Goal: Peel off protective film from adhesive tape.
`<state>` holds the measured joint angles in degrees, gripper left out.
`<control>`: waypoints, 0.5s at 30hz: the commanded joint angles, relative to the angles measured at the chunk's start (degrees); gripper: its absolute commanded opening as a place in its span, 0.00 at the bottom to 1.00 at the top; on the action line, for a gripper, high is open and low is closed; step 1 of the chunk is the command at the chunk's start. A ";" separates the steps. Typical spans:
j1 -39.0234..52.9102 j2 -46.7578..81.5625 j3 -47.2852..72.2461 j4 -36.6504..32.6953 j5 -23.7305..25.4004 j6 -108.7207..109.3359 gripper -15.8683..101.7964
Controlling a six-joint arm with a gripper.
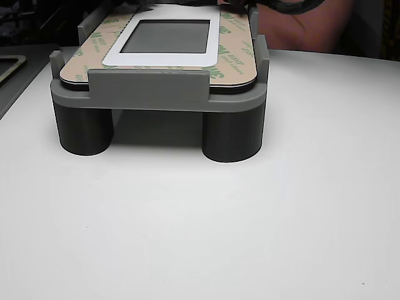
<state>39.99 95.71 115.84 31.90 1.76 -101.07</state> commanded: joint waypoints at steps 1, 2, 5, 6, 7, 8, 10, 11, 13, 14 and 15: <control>-0.26 1.14 -1.76 0.18 0.26 0.09 0.33; -0.26 1.14 -1.93 0.35 0.26 0.18 0.33; -0.26 1.32 -2.02 0.70 0.26 0.18 0.33; -0.26 1.41 -1.93 0.70 0.26 0.18 0.33; -0.26 1.49 -1.85 0.70 0.26 0.18 0.33; -0.26 1.58 -1.76 0.70 0.35 0.18 0.33; -0.26 1.76 -1.58 0.70 0.35 0.26 0.33; -0.26 1.93 -1.49 0.70 0.35 0.26 0.33; -0.26 2.11 -1.23 0.70 0.44 0.26 0.33; -0.26 2.20 -1.23 0.70 0.44 0.26 0.33; -0.26 2.29 -1.23 0.79 0.44 0.26 0.33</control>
<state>40.08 96.24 115.66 32.78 2.11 -100.90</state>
